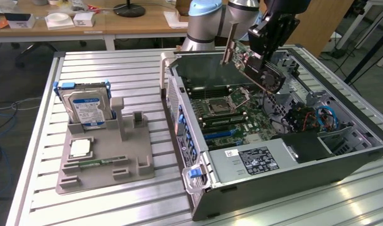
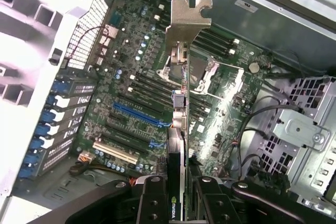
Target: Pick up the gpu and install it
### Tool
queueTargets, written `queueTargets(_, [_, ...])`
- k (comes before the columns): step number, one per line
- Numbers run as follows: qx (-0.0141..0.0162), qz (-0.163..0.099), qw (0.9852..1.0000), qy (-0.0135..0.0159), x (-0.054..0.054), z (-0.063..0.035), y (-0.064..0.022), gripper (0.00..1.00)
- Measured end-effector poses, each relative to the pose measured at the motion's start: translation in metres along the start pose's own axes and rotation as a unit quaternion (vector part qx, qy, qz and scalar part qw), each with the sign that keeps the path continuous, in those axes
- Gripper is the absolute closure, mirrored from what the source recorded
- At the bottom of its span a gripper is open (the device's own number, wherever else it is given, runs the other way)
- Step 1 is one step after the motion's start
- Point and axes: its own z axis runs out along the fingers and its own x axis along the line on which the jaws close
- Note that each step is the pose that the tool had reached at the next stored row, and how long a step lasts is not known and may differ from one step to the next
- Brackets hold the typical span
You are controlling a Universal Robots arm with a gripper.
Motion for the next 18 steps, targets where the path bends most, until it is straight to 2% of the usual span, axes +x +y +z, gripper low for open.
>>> queueTargets(18, [-0.001,-0.037,0.9993,0.0002,-0.0003,0.0,0.0007,0.74])
